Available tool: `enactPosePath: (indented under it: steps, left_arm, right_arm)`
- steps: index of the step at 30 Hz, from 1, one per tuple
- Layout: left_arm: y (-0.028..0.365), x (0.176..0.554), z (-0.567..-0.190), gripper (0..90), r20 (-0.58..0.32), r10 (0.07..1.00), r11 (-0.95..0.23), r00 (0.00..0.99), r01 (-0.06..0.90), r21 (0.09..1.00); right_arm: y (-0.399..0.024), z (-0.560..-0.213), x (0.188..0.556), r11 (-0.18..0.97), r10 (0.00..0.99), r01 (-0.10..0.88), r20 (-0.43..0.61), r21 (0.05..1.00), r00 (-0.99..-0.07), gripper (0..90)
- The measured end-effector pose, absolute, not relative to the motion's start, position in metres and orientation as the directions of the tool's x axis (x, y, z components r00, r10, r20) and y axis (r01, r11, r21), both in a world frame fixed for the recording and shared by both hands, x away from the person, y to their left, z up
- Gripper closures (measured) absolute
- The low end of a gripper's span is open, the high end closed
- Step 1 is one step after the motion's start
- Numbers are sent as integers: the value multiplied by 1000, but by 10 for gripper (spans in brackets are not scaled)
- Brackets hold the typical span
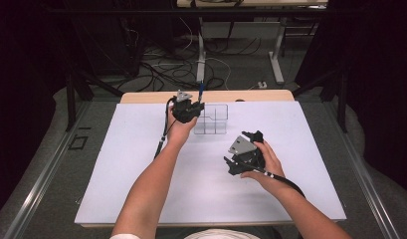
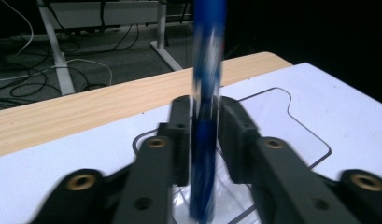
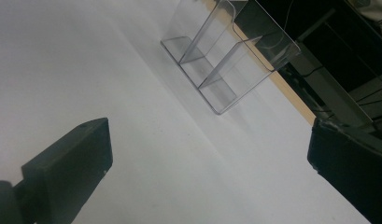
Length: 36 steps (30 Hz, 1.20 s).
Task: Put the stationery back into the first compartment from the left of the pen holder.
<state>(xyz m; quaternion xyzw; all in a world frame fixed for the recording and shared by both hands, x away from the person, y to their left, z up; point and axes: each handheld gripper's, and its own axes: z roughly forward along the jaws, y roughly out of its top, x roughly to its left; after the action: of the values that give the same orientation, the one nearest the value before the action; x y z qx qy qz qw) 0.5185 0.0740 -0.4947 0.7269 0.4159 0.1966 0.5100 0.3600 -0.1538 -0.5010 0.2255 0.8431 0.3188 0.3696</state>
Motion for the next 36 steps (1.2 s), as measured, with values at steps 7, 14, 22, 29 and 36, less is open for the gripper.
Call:
enactPosePath:
  steps: [7,14,22,29,36]
  left_arm:
    - [83,512,-483,504,-127,804,-150,581,405,902]
    - [93,504,-469,366,-135,809,-137,572,407,903]
    - [103,481,-453,293,-154,782,-118,604,386,915]
    - [110,458,-438,214,-103,780,-168,617,365,916]
    - [120,434,-431,212,-131,749,-160,649,369,916]
  right_arm:
    - [-155,-501,360,692,622,150,-477,706,-620,0]
    - [-155,-499,360,685,630,155,-473,711,-617,0]
    - [-156,-499,360,680,634,161,-464,716,-619,0]
    - [-157,-497,361,672,641,167,-453,722,-620,0]
    - [-160,-495,361,645,664,193,-417,740,-621,0]
